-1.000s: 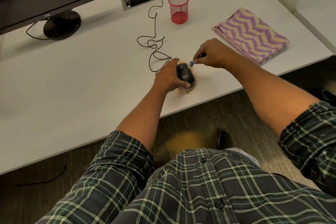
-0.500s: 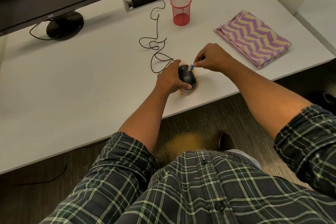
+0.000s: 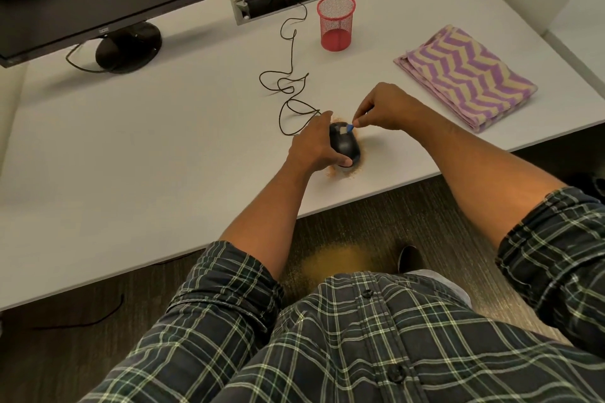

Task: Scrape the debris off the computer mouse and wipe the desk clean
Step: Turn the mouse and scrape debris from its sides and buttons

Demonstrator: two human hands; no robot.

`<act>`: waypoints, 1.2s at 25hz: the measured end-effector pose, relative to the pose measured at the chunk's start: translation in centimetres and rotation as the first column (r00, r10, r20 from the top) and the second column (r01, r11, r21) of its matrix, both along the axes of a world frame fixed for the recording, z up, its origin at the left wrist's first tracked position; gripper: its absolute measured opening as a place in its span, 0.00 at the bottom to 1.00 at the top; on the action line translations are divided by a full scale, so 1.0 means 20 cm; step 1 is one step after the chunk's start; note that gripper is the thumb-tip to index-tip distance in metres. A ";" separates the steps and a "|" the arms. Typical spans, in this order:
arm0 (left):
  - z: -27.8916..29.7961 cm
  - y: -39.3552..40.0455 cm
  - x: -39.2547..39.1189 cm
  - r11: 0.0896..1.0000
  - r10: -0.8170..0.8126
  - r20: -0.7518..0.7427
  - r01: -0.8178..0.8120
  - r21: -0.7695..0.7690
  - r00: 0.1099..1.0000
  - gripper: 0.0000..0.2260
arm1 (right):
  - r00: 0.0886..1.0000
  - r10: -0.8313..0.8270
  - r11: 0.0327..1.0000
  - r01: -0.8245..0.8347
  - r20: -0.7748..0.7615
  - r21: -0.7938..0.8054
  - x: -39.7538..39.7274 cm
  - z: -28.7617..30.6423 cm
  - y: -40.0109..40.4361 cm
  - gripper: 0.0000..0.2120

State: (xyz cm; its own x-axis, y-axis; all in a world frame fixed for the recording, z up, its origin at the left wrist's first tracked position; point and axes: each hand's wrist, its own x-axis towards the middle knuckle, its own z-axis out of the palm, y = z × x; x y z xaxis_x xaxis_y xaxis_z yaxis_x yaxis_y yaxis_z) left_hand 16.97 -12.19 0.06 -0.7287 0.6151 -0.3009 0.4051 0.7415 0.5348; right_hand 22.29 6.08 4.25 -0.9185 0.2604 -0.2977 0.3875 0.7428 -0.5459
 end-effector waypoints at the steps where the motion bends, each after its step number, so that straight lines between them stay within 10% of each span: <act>1: 0.00 0.00 0.00 1.000 0.001 0.007 -0.001 -0.004 1.000 0.55 | 1.000 0.008 1.000 -0.008 0.004 0.009 -0.01 0.00 0.00 0.09; 21: 0.01 -0.01 -0.02 1.000 -0.011 0.060 0.012 -0.016 0.998 0.58 | 0.929 0.355 0.888 -0.369 0.102 0.276 -0.26 0.08 -0.11 0.10; 30: 0.03 -0.01 -0.01 0.998 -0.037 0.039 0.038 -0.043 0.999 0.57 | 0.963 0.257 0.934 -0.268 0.076 0.236 -0.26 0.09 -0.01 0.08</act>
State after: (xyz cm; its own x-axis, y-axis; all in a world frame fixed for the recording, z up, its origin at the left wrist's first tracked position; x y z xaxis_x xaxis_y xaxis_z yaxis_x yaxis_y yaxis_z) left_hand 16.70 -12.40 0.71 -0.6929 0.6275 -0.3550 0.4133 0.7492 0.5176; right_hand 17.11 5.78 6.03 -0.9514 0.0805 -0.2971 0.1798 0.9288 -0.3240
